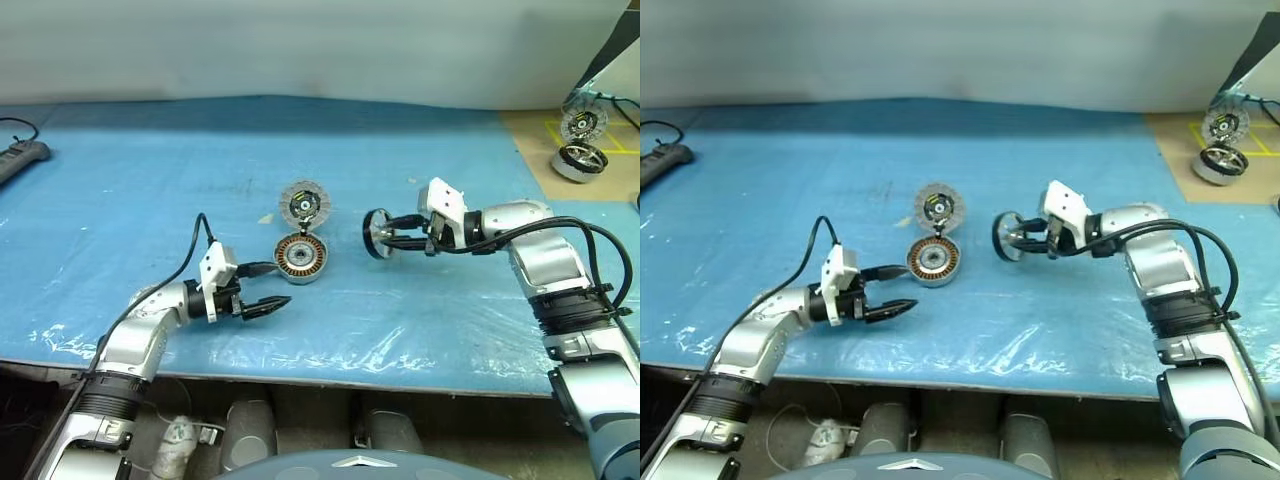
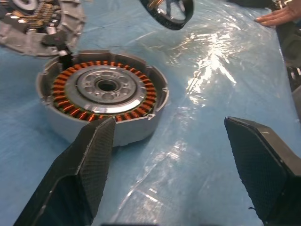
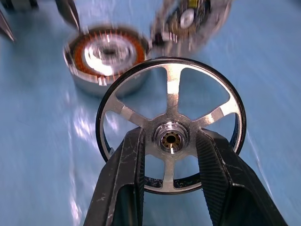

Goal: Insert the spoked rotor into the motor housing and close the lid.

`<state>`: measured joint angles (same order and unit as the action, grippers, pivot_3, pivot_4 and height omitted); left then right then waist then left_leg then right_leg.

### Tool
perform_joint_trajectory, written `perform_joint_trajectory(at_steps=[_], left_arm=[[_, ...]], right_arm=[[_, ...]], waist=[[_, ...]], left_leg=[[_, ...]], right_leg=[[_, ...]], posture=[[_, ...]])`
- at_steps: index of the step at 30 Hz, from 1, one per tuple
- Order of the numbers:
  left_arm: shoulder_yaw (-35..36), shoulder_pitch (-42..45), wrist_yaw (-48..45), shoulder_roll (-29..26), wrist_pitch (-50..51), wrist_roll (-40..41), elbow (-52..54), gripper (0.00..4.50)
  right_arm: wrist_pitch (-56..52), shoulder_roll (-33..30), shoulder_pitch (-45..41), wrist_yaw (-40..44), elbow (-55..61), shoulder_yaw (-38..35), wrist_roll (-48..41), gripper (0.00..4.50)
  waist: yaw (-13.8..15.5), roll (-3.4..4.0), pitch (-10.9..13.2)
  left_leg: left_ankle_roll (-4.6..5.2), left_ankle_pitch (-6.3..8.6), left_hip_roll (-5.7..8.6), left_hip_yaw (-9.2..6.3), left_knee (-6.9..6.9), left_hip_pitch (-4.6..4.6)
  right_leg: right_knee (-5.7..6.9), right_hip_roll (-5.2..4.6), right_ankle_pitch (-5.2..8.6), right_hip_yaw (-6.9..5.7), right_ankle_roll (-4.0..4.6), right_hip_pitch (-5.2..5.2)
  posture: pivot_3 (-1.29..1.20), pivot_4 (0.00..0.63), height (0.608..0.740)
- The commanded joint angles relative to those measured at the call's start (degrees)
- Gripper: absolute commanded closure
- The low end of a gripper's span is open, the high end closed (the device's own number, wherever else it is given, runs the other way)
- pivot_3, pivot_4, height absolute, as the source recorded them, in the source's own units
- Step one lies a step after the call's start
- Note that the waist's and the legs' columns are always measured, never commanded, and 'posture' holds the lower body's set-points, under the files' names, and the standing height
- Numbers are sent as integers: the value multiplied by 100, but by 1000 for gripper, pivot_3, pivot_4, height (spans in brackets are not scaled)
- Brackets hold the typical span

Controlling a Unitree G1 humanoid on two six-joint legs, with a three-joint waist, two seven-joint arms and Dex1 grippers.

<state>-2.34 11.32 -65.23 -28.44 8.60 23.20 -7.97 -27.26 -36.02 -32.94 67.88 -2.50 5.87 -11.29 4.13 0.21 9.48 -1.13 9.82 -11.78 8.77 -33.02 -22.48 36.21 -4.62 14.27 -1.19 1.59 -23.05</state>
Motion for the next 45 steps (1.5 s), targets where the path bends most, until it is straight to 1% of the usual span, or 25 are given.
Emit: perform_joint_trajectory(at_steps=[1, 5, 9, 17, 21, 28, 31, 34, 38, 45], left_arm=[[165, 102, -11, -97, -126, -16, -103, 509], [171, 155, -91, -168, -120, -36, -176, 509], [175, 202, -107, -199, -133, -69, -226, 509], [179, 168, -154, -314, -125, -120, -225, 509], [151, 141, -101, -269, -92, -122, -129, 509], [75, 87, -37, -190, -31, -139, 31, 509], [61, 88, -18, -169, 7, -139, 74, 509], [78, 88, -3, -158, 62, -112, 137, 509], [132, 2, -153, -244, 456, 174, 440, 509], [150, -4, -77, -266, 526, 150, 520, 509]], right_arm=[[-645, 472, 58, -417, 782, -52, -547, 2934], [-796, 1022, -62, -775, 866, 234, -573, 2934], [-616, 1256, -170, -913, 557, 476, -446, 2934], [-189, 1208, -376, -786, 36, 923, -113, 2934], [251, 1114, -417, -770, -236, 1369, 405, 2934], [292, 1200, -607, -673, -392, 1557, 501, 2934], [389, 1227, -658, -660, -491, 1619, 584, 2210], [148, 1247, -687, -557, -392, 1651, 498, 1213], [-110, 1361, -711, -555, -343, 1315, 152, 1213], [-358, 1484, -832, -526, -122, 941, -310, 1213]], waist=[[-10, 0, 0], [-11, 0, 0], [-5, 0, 0], [-16, 0, 0], [-19, 0, 0], [-22, -1, 0], [-23, -1, 0], [-23, -1, 0], [-19, -1, 0], [-24, -1, 0]], left_leg=[[-1, 0, 0, 0, 0, 0], [-21, 10, 0, 1, 1, 0], [-41, 1, 4, 1, 2, -6], [-51, -1, 2, 1, 18, -8], [-52, -1, 3, 1, 23, -13], [-53, 0, 2, 1, 24, -3], [-53, 0, 0, 1, 24, 0], [-53, 0, 1, 1, 24, -5], [-53, 0, 1, 2, 24, -9], [-53, 0, 0, 1, 24, -8]], right_leg=[[0, 0, 0, 1, 0, 0], [3, -1, 0, 2, 0, -6], [-3, -4, 0, 3, 0, -6], [-22, 0, -1, 1, -1, -6], [-35, 1, -1, -2, -3, -6], [-34, 1, -2, -2, -2, 2], [-32, 2, -2, -2, -2, 4], [-35, 2, -1, -2, -2, 2], [-38, 3, -2, -4, -2, -1], [-35, 2, -2, -4, -2, -1]], posture=[[0, 150, 740], [0, 150, 740], [0, 150, 740], [0, 150, 740], [0, 150, 740], [0, 150, 740], [0, 150, 740], [0, 150, 740], [0, 150, 740], [0, 150, 740]])
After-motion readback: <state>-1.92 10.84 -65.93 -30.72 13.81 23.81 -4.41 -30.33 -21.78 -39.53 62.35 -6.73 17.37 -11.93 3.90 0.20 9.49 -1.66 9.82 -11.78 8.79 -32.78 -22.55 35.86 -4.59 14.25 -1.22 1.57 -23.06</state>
